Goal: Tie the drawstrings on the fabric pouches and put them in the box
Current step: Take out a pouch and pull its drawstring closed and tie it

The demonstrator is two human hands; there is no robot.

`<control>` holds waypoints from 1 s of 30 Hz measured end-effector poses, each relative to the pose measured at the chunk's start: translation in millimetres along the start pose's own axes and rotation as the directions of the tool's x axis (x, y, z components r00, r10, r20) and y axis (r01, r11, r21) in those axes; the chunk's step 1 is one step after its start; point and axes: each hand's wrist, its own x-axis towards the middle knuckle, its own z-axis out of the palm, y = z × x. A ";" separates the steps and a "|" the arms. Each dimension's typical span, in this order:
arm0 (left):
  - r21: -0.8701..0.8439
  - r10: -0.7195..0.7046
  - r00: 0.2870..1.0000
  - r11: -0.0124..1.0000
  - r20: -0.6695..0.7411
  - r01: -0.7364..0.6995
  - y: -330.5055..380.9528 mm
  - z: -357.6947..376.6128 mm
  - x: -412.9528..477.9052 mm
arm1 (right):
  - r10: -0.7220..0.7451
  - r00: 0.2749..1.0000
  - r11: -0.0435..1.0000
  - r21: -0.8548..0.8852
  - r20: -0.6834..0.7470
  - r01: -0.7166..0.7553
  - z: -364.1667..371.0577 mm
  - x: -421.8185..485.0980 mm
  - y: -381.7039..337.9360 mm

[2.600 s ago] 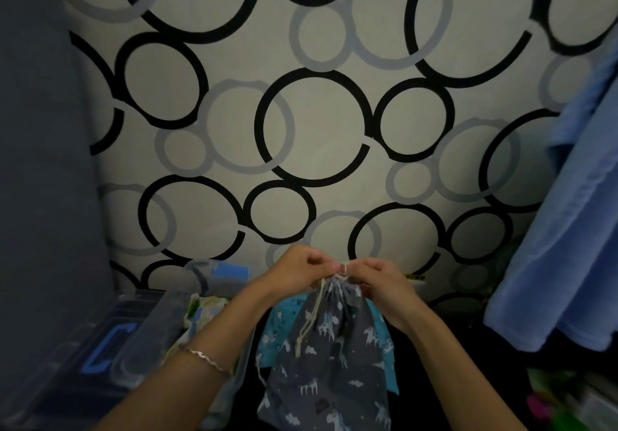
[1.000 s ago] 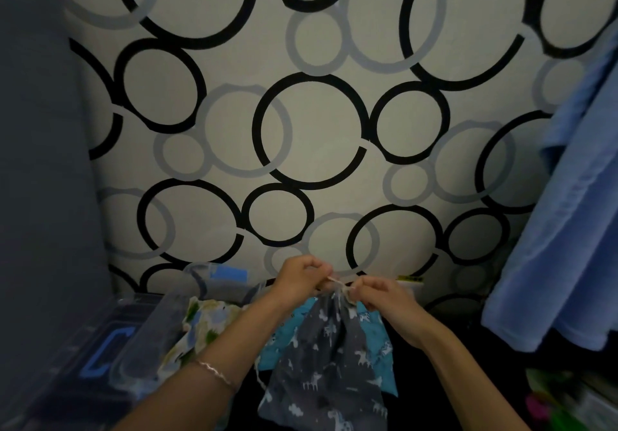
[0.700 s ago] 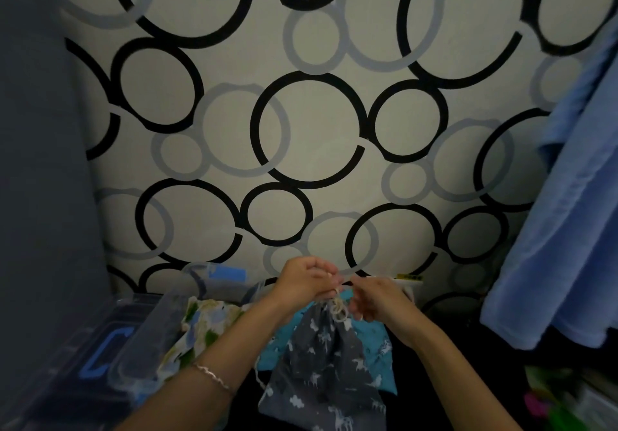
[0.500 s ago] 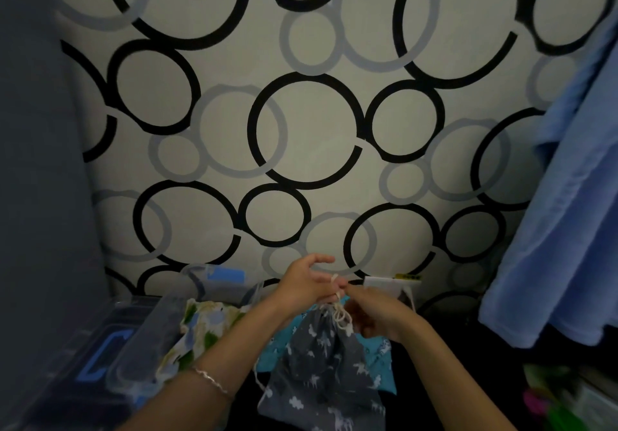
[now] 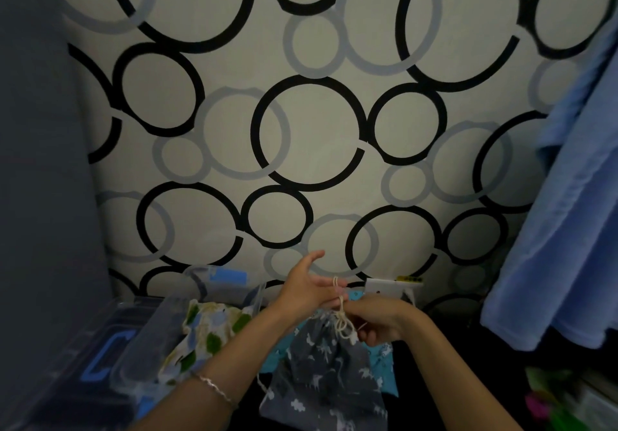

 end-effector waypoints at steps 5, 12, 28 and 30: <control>-0.018 -0.034 0.999 0.999 -0.017 0.034 1.8 1.6 -2.0 | -0.002 1.000 0.992 -0.127 -0.031 -0.002 -0.2 -2.1 -2.3; -0.070 -0.027 1.000 0.997 -0.012 0.026 2.8 1.2 -2.1 | -0.070 0.998 0.993 -0.090 0.012 0.070 -2.2 -3.4 -7.8; -0.040 0.004 1.000 0.999 0.000 -0.004 10.9 3.7 -2.7 | 0.149 0.977 0.975 -0.189 0.151 -0.119 -4.4 -14.0 -17.9; -0.035 0.007 1.000 0.999 0.007 -0.006 12.8 3.4 -2.9 | 0.124 0.971 0.986 -0.139 0.202 -0.097 -6.7 -11.0 -16.1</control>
